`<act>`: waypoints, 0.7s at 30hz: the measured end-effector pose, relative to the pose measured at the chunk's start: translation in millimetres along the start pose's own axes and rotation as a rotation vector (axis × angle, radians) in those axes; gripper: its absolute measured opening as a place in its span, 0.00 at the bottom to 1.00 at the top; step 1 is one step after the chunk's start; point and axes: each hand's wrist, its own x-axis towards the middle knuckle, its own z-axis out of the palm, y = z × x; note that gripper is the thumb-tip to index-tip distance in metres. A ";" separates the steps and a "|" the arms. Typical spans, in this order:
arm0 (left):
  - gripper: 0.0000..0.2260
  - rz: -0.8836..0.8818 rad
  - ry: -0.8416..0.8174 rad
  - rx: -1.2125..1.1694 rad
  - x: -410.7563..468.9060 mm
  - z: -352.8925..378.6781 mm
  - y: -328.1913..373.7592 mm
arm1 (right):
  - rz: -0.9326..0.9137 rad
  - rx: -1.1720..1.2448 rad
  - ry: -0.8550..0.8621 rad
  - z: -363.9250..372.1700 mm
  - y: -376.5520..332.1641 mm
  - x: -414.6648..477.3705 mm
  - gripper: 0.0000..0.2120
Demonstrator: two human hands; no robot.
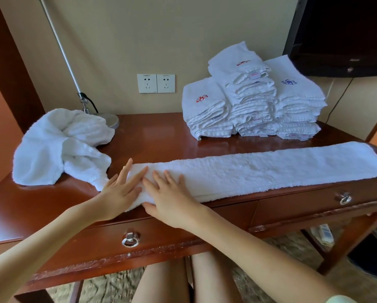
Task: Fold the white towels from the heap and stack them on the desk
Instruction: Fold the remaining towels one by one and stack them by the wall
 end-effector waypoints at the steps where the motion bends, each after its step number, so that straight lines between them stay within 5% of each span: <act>1: 0.37 0.022 0.012 -0.014 -8.2 0.9 3.3 | -0.031 0.016 -0.031 -3.7 3.2 -0.7 0.29; 9: 0.35 -0.014 0.031 -0.281 -12.7 -0.7 2.3 | -0.058 0.062 -0.024 -10.8 23.1 -7.3 0.29; 14: 0.38 0.038 0.062 -0.167 -16.6 -0.1 6.7 | -0.002 0.036 0.041 5.8 14.4 8.7 0.27; 21: 0.23 -0.060 0.275 -0.468 -9.8 -10.5 1.6 | 0.025 0.109 0.031 1.4 -0.4 27.6 0.25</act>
